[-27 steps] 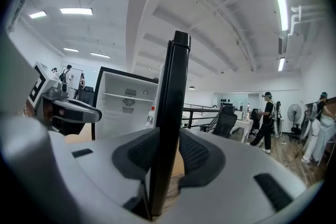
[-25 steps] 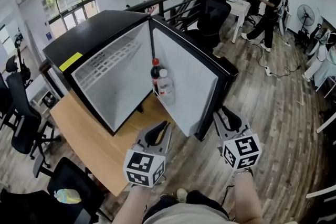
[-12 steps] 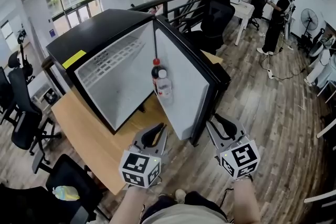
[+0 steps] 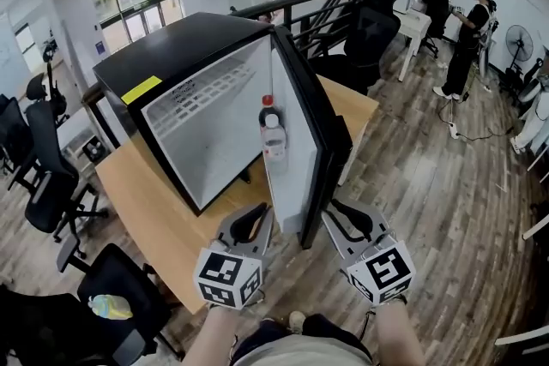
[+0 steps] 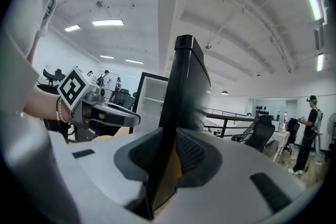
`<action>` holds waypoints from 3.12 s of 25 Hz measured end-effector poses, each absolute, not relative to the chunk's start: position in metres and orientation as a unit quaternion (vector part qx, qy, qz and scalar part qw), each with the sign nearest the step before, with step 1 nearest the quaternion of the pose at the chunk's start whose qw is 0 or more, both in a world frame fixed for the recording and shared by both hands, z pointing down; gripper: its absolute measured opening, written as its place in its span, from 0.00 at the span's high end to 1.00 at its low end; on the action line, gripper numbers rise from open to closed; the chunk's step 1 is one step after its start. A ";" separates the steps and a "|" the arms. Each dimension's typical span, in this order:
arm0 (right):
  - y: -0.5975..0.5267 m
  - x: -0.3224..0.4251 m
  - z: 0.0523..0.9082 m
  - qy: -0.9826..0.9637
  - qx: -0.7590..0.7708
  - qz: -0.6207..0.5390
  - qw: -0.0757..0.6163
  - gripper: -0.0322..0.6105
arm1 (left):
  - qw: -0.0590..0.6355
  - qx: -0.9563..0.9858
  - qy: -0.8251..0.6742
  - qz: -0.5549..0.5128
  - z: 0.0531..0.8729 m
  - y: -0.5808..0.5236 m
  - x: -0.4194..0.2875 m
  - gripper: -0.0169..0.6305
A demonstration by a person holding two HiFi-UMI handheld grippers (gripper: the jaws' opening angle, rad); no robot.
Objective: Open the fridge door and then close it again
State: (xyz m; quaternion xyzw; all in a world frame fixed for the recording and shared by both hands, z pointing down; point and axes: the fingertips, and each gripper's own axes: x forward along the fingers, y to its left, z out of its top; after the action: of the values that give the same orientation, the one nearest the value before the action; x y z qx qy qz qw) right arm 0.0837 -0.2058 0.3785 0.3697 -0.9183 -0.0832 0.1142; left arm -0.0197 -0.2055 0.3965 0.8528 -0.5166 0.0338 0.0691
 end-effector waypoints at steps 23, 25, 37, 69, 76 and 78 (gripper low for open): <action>-0.198 -0.067 0.374 -0.968 0.204 -0.114 0.095 0.85 | 0.069 0.795 -0.602 0.036 0.397 -0.199 -0.123 0.92; -0.197 -0.082 0.369 -0.971 0.195 -0.111 0.085 0.85 | 0.068 0.790 -0.608 0.036 0.396 -0.199 -0.132 0.92; -0.224 -0.145 0.362 -0.976 0.164 -0.129 0.069 0.89 | 0.075 0.757 -0.649 0.023 0.397 -0.204 -0.181 0.92; -0.275 -0.231 0.354 -0.982 0.171 -0.064 0.051 0.95 | 0.079 0.723 -0.686 0.014 0.392 -0.211 -0.237 0.92; -0.260 -0.208 0.335 -0.983 0.164 -0.079 0.005 0.95 | 0.076 0.734 -0.675 0.014 0.387 -0.212 -0.222 0.92; -0.255 -0.196 0.331 -0.984 0.162 -0.071 -0.001 0.95 | 0.069 0.737 -0.673 0.017 0.382 -0.210 -0.216 0.92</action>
State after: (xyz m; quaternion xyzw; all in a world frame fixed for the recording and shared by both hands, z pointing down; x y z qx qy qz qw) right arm -0.1957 -0.2547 0.3314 0.1621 -0.9842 -0.0711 -0.0013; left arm -0.2159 -0.2098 0.3820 0.7365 -0.6726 0.0169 0.0694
